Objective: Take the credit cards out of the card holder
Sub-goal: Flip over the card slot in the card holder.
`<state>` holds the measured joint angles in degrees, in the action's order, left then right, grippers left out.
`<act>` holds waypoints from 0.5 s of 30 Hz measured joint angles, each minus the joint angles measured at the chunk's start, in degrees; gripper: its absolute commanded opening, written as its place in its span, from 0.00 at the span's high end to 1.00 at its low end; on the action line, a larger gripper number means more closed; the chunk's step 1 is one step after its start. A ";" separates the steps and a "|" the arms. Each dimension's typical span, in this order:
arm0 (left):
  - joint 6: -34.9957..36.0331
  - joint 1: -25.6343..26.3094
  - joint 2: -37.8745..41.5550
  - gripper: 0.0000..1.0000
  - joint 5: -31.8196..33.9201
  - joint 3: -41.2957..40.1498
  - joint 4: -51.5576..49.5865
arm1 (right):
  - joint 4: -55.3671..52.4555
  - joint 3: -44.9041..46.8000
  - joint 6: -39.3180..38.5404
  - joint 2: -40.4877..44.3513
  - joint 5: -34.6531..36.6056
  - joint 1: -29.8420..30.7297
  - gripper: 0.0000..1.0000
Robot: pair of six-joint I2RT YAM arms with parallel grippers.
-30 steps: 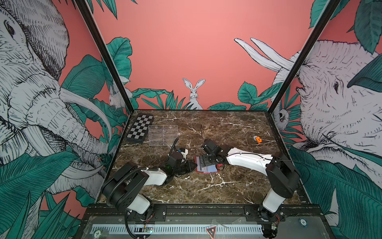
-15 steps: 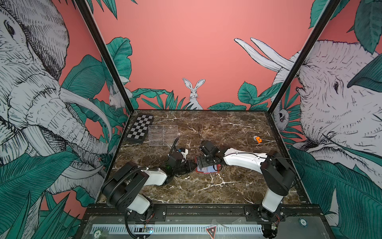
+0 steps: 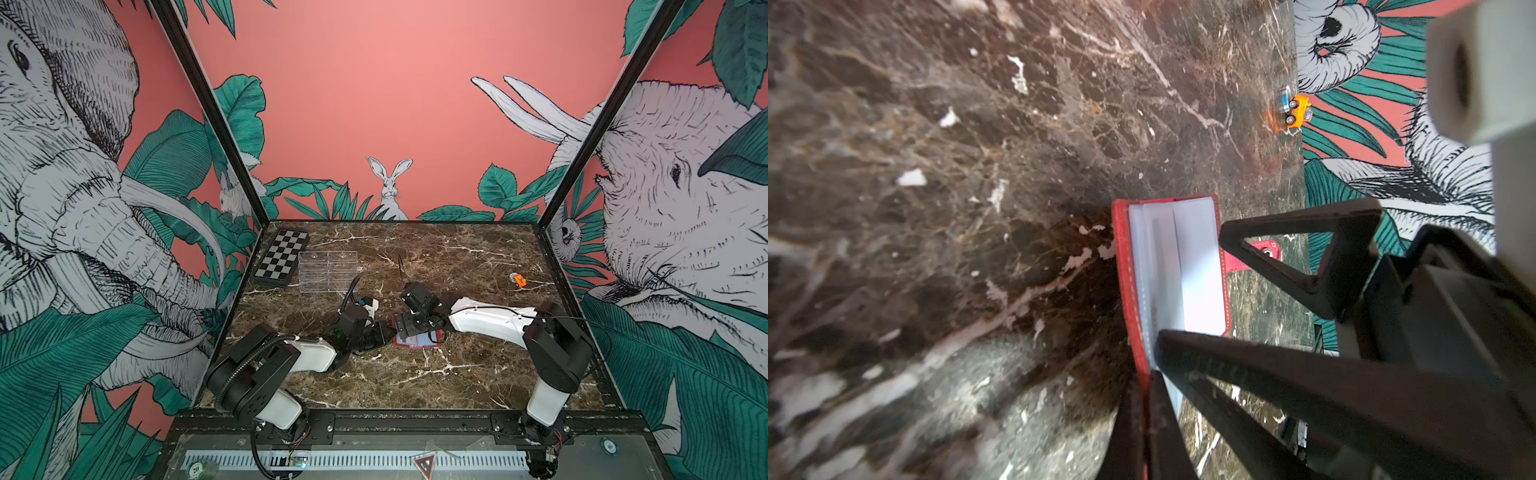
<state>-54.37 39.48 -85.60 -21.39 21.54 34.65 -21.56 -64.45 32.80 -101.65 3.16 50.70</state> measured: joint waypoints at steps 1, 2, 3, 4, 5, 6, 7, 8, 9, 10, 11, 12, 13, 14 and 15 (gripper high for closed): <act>0.00 0.00 0.00 1.00 0.00 0.00 0.00 | -0.04 0.00 0.00 0.00 0.00 0.02 0.09; 0.00 0.00 0.00 1.00 0.02 0.00 -0.02 | -0.11 -0.02 0.00 0.00 0.02 0.07 0.08; 0.00 0.00 0.00 1.00 0.02 0.00 -0.02 | -0.15 -0.02 0.02 0.00 0.04 0.15 0.08; 0.00 0.02 0.00 1.00 0.02 0.00 -0.02 | -0.17 -0.02 0.00 0.00 0.09 0.22 0.08; 0.00 0.00 0.00 1.00 0.02 0.00 -0.02 | -0.24 -0.04 0.00 0.00 0.17 0.28 0.08; 0.00 0.02 0.00 1.00 0.02 0.00 -0.02 | -0.50 -0.22 -0.02 -0.07 0.33 0.37 0.08; 0.00 0.02 0.00 1.00 0.02 0.00 -0.02 | -0.76 -0.50 -0.04 -0.22 0.52 0.44 0.08; 0.00 0.02 0.00 1.00 0.02 0.00 -0.02 | -1.25 -0.98 -0.09 -0.44 0.79 0.52 0.08; 0.00 0.02 0.00 1.00 0.02 0.00 -0.02 | -1.53 -1.33 -0.13 -0.66 1.01 0.61 0.07; 0.00 0.02 -0.02 1.00 0.04 0.00 -0.04 | -2.40 -2.14 -0.28 -1.03 1.46 0.83 0.07; 0.00 0.02 -0.04 1.00 0.04 0.00 -0.04 | -3.15 -2.91 -0.44 -1.42 2.05 1.07 0.07; 0.00 0.02 -0.11 1.00 0.04 0.00 -0.04 | -3.82 -3.65 -0.66 -1.86 2.58 1.36 0.07; -0.02 0.00 -0.17 1.00 0.11 0.00 -0.07 | -4.35 -4.17 -0.74 -2.25 3.06 1.53 0.07; -0.02 0.00 -0.24 1.00 0.20 0.00 -0.11 | -4.85 -4.68 -0.90 -2.67 3.67 1.77 0.07; -0.02 0.00 -0.31 1.00 0.28 0.00 -0.20 | -5.16 -4.98 -0.94 -2.99 4.02 1.86 0.07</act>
<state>-54.39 39.48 -85.91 -21.10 21.54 34.46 -26.72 -69.43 31.86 -104.64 7.18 52.56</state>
